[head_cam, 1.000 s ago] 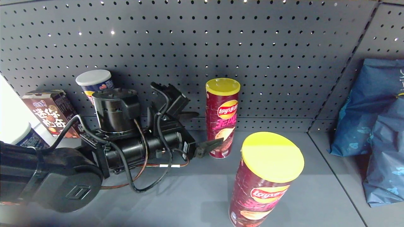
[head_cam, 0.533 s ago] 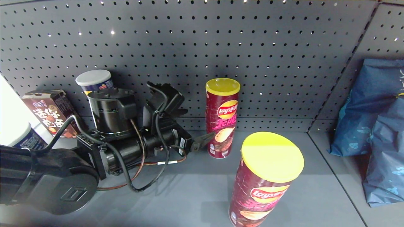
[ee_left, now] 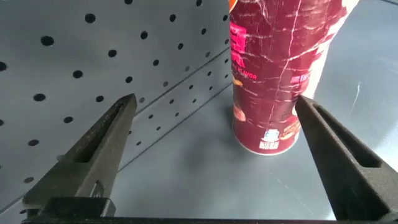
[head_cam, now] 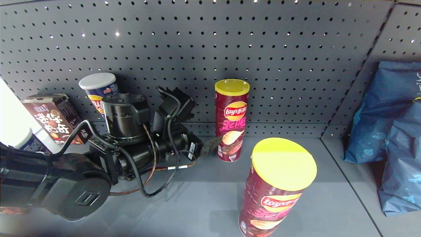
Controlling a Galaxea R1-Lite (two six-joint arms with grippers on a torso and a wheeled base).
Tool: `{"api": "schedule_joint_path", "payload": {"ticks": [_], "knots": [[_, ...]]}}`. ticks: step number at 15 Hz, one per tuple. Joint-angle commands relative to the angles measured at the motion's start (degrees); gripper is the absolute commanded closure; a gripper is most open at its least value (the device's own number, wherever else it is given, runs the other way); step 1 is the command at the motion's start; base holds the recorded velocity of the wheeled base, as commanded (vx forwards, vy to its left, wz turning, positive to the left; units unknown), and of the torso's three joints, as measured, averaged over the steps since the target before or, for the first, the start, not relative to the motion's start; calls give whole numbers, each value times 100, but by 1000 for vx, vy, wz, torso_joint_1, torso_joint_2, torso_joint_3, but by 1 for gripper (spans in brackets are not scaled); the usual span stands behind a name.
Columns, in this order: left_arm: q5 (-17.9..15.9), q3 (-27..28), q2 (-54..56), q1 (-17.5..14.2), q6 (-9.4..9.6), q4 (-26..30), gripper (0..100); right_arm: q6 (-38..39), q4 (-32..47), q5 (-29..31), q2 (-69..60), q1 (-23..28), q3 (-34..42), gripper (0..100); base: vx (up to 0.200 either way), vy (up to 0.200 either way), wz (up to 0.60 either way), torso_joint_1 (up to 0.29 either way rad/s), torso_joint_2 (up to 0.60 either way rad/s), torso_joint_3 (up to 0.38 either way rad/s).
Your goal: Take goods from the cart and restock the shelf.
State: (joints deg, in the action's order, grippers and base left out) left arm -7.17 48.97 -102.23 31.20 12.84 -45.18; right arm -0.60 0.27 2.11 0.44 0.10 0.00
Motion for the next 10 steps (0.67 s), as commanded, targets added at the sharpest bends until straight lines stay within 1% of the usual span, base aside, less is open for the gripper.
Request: {"api": "schedule_joint_path", "payload": {"ticks": [1, 4, 7, 8, 9, 10], "knots": [[-4, -72, 19, -8, 8, -9, 0, -2, 0, 0, 0, -1, 0, 0, 0, 0, 0, 0, 0, 0], [-4, -274, 265, -52, 17, -9, 0, -2, 0, 0, 0, -1, 0, 0, 0, 0, 0, 0, 0, 0], [40, -300, 327, -131, 26, 9, 0, -2, 0, 0, 0, -1, 0, 0, 0, 0, 0, 0, 0, 0], [172, -291, 327, -140, 70, 18, 0, -2, 0, 0, 0, -1, 0, 0, 0, 0, 0, 0, 0, 0], [444, -274, 318, -131, 140, 35, 0, -2, 0, 0, 9, -1, 0, 0, 0, 0, 0, 0, 0, 0], [585, -248, 300, -131, 149, 79, 0, -2, 0, 0, 9, -1, 0, 0, 0, 0, 0, 0, 0, 0]]}}
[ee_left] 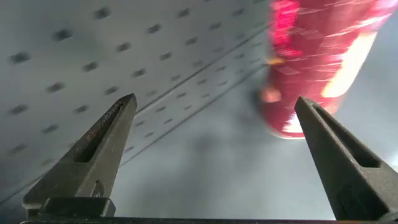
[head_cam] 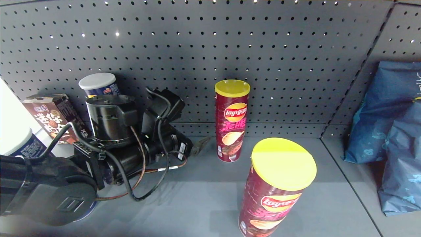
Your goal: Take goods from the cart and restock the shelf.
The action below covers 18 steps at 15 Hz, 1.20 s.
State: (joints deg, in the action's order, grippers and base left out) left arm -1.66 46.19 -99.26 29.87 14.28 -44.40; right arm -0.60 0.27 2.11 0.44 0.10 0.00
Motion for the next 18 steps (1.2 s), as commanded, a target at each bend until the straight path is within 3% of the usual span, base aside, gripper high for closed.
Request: {"api": "schedule_joint_path", "payload": {"ticks": [1, 18], "knots": [[122, 57, -6, 10, 14, 80, 0, -2, 0, 0, 9, -1, 0, 0, 0, 0, 0, 0, 0, 0], [254, 540, -718, 256, -21, 230, 0, -2, 0, 0, 0, -1, 0, 0, 0, 0, 0, 0, 0, 0]]}}
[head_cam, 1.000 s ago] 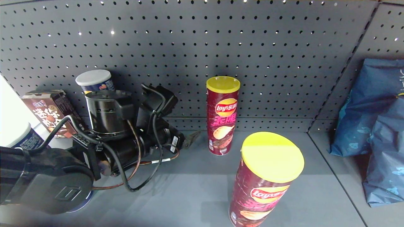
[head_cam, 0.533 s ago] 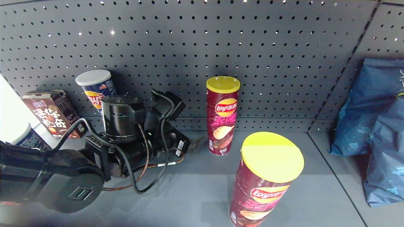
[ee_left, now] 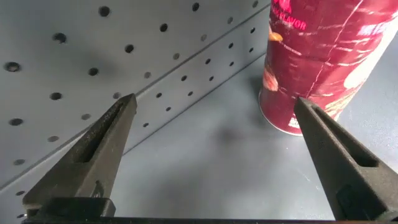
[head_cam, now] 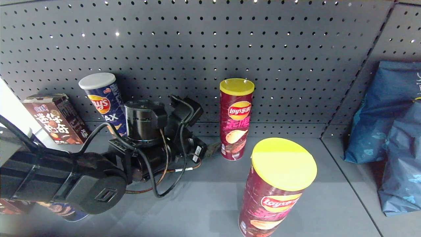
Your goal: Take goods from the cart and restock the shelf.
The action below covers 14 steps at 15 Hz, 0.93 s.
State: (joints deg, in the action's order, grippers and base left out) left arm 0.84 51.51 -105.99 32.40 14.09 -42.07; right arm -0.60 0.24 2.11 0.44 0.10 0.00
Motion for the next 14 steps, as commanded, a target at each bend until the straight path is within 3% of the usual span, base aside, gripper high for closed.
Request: {"api": "schedule_joint_path", "payload": {"ticks": [1, 14], "knots": [[4, 9, -36, -6, -3, -3, 0, -2, 2, 0, 9, -1, 0, 0, 0, 0, 0, 0, 0, 0], [13, 79, -71, -155, -3, -3, 0, -2, 2, 0, 9, -1, 0, 0, 0, 0, 0, 0, 0, 0]]}}
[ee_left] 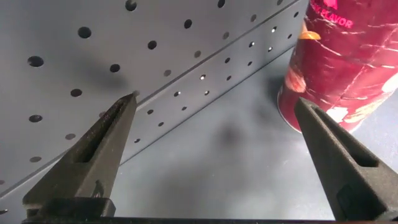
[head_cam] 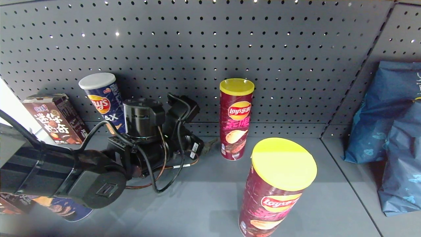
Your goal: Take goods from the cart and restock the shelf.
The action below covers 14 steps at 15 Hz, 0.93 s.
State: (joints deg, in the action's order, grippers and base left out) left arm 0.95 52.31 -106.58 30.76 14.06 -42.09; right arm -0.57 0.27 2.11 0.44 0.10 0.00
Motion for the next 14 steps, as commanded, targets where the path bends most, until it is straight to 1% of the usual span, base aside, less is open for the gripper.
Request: {"api": "schedule_joint_path", "payload": {"ticks": [1, 4, 5, 7, 8, 9, 11, 12, 13, 14], "knots": [[2, -19, 15, 9, 1, -1, 0, -4, 0, 0, 0, -1, 0, 0, 0, 0, 0, 0, 0, 0], [19, -45, 393, 27, 27, -1, 0, -4, 0, 0, 9, -1, 0, 0, 0, 0, 0, 0, 0, 0], [28, -37, 524, 36, 106, -1, 0, -4, 0, 0, 0, -1, 0, 0, 0, 0, 0, 0, 0, 0], [46, -63, 814, 53, 343, 8, 0, -4, 0, 0, 9, -1, 0, 0, 0, 0, 0, 0, 0, 0], [142, -72, 990, 80, 405, 26, 0, -4, 0, 0, 9, -1, 0, 0, 0, 0, 0, 0, 0, 0], [336, -72, 1272, 238, 466, 131, 0, -4, 0, 0, 9, -1, 0, 0, 0, 0, 0, 0, 0, 0], [459, -89, 1693, 396, 475, 342, 0, -4, 0, 0, 9, -1, 0, 0, 0, 0, 0, 0, 0, 0], [564, -81, 2001, 545, 484, 509, 0, -4, 0, 0, 9, -1, 0, 0, 0, 0, 0, 0, 0, 0], [670, -72, 2247, 625, 484, 632, 0, -4, 0, 0, 0, -1, 0, 0, 0, 0, 0, 0, 0, 0], [696, -81, 2353, 668, 493, 694, 0, -4, 0, 0, 9, -1, 0, 0, 0, 0, 0, 0, 0, 0]]}}
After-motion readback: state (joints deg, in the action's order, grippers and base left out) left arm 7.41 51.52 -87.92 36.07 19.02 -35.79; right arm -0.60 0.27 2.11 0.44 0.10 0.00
